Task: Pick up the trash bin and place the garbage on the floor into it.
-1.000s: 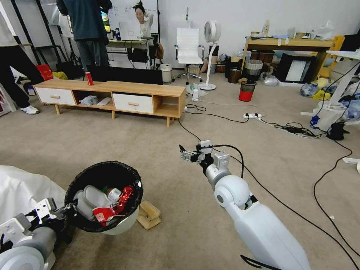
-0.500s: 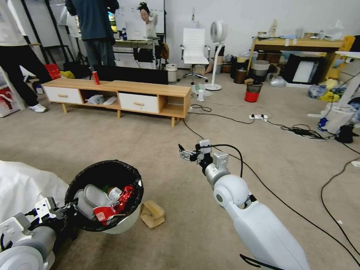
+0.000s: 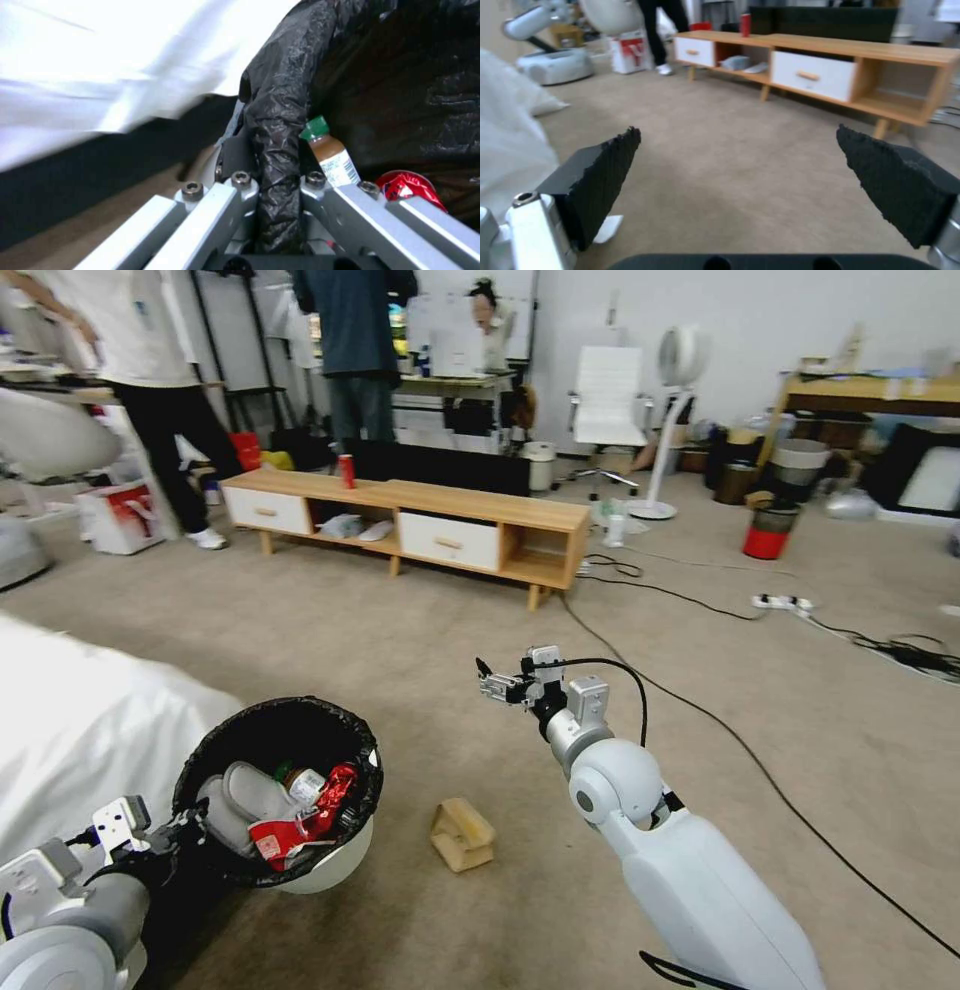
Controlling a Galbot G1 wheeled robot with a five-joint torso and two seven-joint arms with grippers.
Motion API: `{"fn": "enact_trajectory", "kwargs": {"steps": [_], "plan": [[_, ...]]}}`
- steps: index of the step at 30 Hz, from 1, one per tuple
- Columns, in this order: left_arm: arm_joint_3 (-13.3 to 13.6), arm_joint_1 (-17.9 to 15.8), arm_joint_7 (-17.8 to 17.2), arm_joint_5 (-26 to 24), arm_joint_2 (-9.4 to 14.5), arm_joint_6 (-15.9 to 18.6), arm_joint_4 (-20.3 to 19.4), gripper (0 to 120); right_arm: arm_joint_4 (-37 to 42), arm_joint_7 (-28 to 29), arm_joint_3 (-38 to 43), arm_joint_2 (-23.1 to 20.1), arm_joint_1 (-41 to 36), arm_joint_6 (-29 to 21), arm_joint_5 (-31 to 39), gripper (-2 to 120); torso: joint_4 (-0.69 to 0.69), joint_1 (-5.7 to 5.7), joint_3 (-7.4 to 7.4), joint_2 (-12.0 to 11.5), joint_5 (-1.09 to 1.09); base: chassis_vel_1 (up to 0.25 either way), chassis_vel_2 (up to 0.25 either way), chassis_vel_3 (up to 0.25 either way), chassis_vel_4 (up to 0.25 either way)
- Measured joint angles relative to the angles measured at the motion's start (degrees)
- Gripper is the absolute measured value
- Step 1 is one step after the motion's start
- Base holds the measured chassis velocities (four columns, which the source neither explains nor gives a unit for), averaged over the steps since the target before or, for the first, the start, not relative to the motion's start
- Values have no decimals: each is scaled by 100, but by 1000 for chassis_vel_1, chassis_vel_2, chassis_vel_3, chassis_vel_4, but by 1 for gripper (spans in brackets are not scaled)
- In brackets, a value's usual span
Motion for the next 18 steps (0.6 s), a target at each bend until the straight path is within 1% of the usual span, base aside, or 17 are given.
{"fn": "enact_trajectory", "kwargs": {"steps": [4, 7, 9, 11, 15, 18], "plan": [[-1, -2, 12, 44, 2, -31, 15, 3, -68, 20, -4, -8, -40, -32, -117, 100, 1, 0, 0, 0, 0, 114, 115, 135, 99], [2, -1, 24, 49, 2, -33, 22, 3, -126, 19, -1, -20, -82, -36, -217, 100, 0, 0, 0, 0, 0, 73, 75, 44, 68], [7, 2, 66, 103, 3, -43, 43, 3, -186, 18, 26, -32, -131, -32, -272, 100, -7, 0, 0, 0, 0, 6, 12, 16, 32], [7, 5, 87, 137, 6, -42, 45, 3, -193, 13, 31, -37, -137, -29, -278, 100, -8, 0, 0, 0, 0, 0, 0, 0, 0], [22, -2, 104, 182, 8, -15, 42, 3, -200, -12, 39, -38, -140, -20, -280, 100, -3, 0, 0, 0, 0, 0, 0, 0, 0], [28, -10, 93, 177, 6, -15, 41, 3, -200, -16, 39, -36, -136, -18, -280, 100, -1, 0, 0, 0, 0, 0, 0, 0, 0]]}}
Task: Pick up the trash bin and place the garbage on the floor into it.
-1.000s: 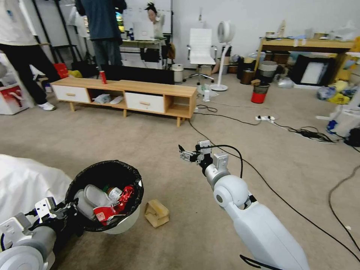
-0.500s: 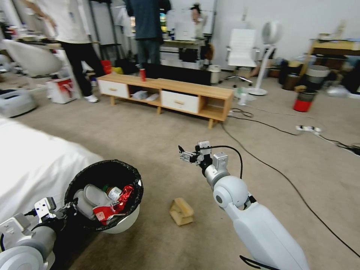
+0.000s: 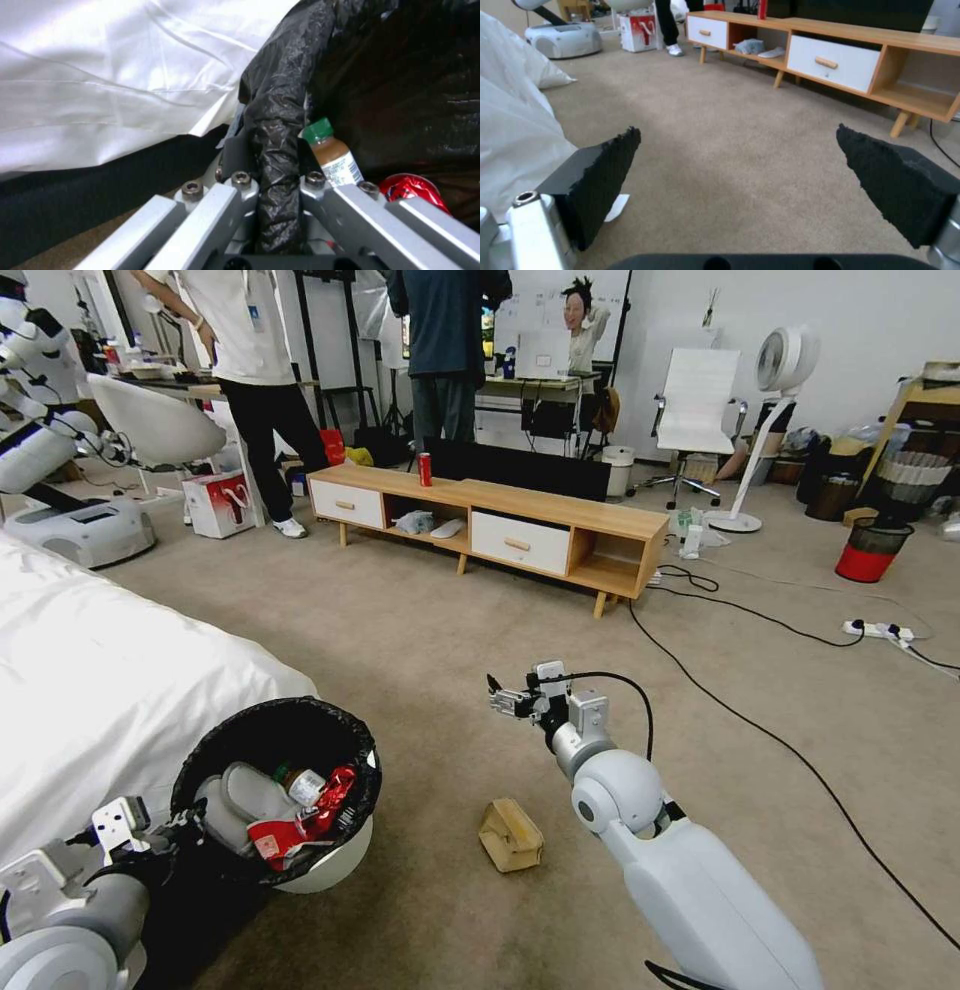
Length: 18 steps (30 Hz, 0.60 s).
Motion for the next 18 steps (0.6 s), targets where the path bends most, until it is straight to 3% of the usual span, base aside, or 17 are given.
{"fn": "enact_trajectory", "kwargs": {"steps": [10, 18], "plan": [[-16, 2, -14, -31, -2, -28, 0, 3, -37, -1, -42, 12, -2, 4, -18, 100, -5, 0, 0, 1, 0, 0, 0, 0, 0], [-16, 9, -26, -54, -17, -44, -68, 3, -466, -28, -409, 24, 136, -256, 41, 100, 0, 0, 0, 0, 0, 0, 0, 0, 0]]}}
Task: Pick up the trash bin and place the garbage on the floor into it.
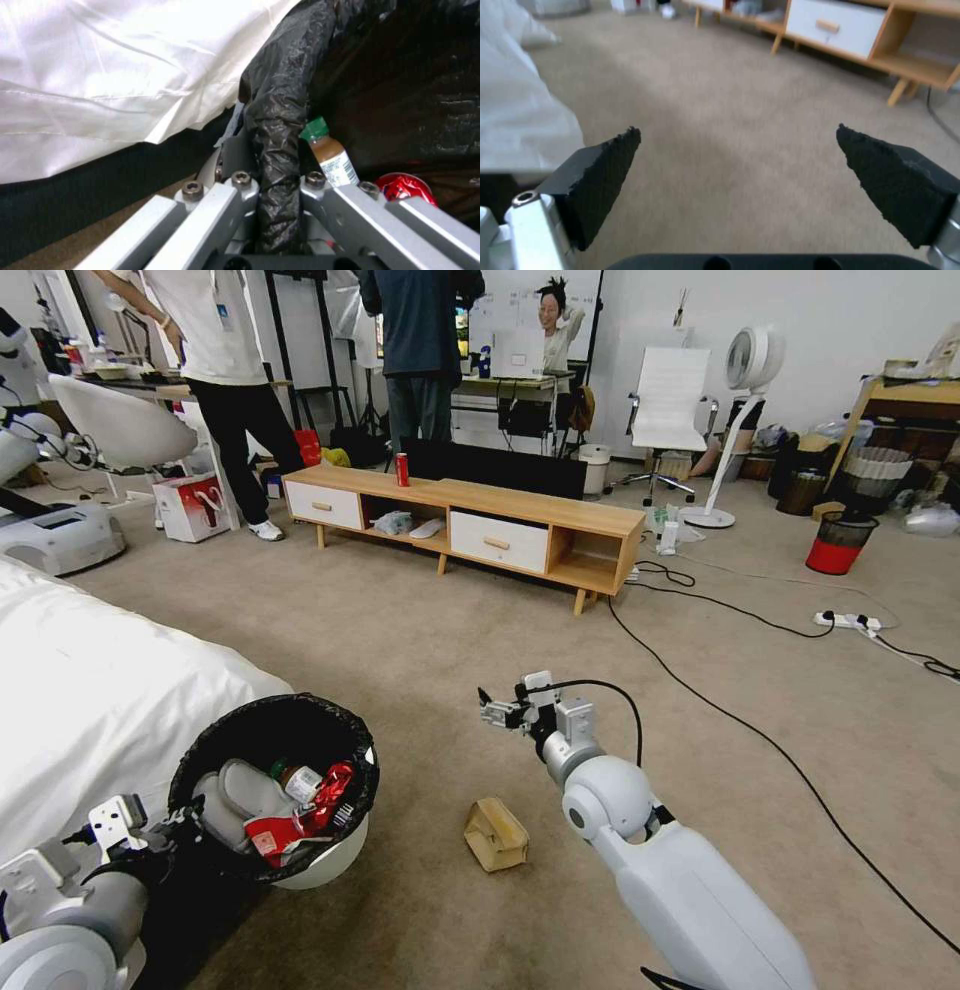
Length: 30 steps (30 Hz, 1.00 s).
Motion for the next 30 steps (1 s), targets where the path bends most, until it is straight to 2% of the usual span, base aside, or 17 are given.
{"fn": "enact_trajectory", "kwargs": {"steps": [6, 13, 18, 30], "plan": [[14, 24, 5, 0, -9, 0, -44, 3, -463, -68, -202, 2, 46, -217, 158, 100, -2, 0, 0, 0, 0, 0, 0, 0, 0], [62, 18, 8, 5, -26, 0, -44, 3, -844, -184, -426, -10, 12, -228, 150, 100, -2, 0, 0, 0, 0, 0, 0, 0, 0], [79, 20, 16, 16, -31, -1, -44, 3, -1467, -327, -571, 106, 15, -67, 38, 100, -2, 0, 0, 0, 0, 0, 0, 0, 0], [108, 16, 27, 21, -65, -10, -32, 3, -2415, -528, -829, 297, 137, 204, -122, 100, -2, 0, 0, 0, 0, 0, 0, 0, 0]]}}
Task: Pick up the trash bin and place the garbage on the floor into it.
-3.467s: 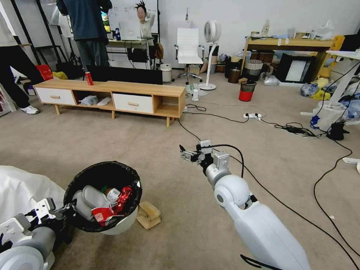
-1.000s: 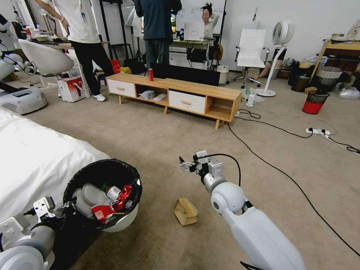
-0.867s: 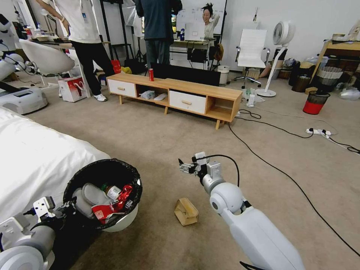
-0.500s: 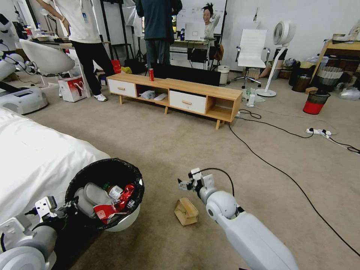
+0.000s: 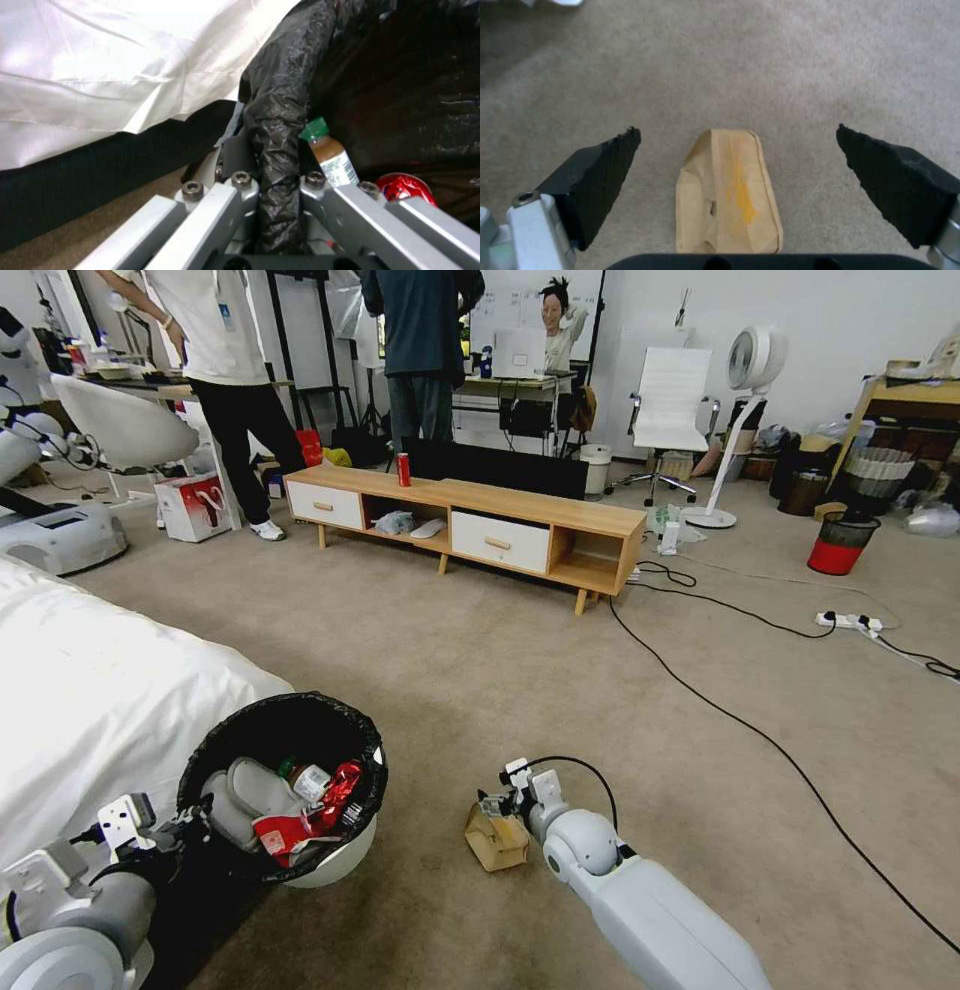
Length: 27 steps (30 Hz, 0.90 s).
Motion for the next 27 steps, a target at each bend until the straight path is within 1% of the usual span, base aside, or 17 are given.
{"fn": "enact_trajectory", "kwargs": {"steps": [1, 2, 3, 5, 8, 10, 12, 14, 16, 17, 18, 20, 27], "plan": [[0, 0, 0, 0, 0, 0, 0, 3, -41, -4, 0, 16, 7, 8, -5, 100, 0, 0, 0, 0, 0, 0, 0, 0, 0], [-11, 14, 1, 0, 0, -4, 0, 3, -405, -34, 8, 152, 76, 110, -54, 100, 0, 0, 0, 0, 0, 0, 0, 0, 0], [-11, 14, 1, 0, 0, -4, 0, 3, -405, -34, 8, 152, 76, 110, -54, 100, 0, 0, 0, 0, 0, 0, 0, 0, 0], [-34, 37, 0, -5, -1, -23, -7, 3, -825, -106, -2, 281, 161, 230, -105, 100, 0, 0, 0, 0, 0, 0, 0, 0, 0], [-37, 44, 1, -6, -2, -27, -12, 3, -927, -135, -9, 311, 178, 278, -140, 100, 0, 0, 0, 0, 0, 0, 0, 0, 0], [-45, 86, 2, -7, -15, -44, -56, 3, -1423, -328, -6, 464, 262, 564, -354, 100, 0, 0, 0, 0, 0, 0, 0, 0, 0], [-46, 93, 2, -7, -16, -44, -64, 3, -1498, -359, -3, 489, 275, 606, -377, 100, 0, 0, 0, 0, 0, 0, 0, 0, 0], [-51, 126, 2, -3, -20, -45, -104, 3, -1832, -471, 21, 585, 327, 778, -501, 100, 0, 0, 0, 0, 0, 0, 0, 0, 0], [-51, 130, 2, 0, -21, -45, -109, 3, -1920, -492, 33, 609, 339, 834, -546, 100, 0, 0, 0, 0, 0, 0, 0, 0, 0], [-51, 137, 1, 9, -30, -45, -125, 3, -2131, -536, 83, 674, 363, 944, -674, 100, 0, 0, 0, 0, 0, 0, 0, 0, 0], [-51, 137, 1, 9, -30, -45, -125, 3, -2131, -536, 83, 674, 363, 944, -674, 100, 0, 0, 0, 0, 0, 0, 0, 0, 0], [-38, 150, -1, 27, -54, -46, -149, 3, -2448, -606, 210, 788, 412, 1066, -888, 100, -1, 0, 0, 0, 0, 0, 0, 0, 0], [-11, 153, -2, 64, -93, -47, -163, 3, -2819, -714, 305, 903, 460, 1222, -1175, 100, 0, 0, 0, 0, 0, 0, 0, 0, 0]]}}
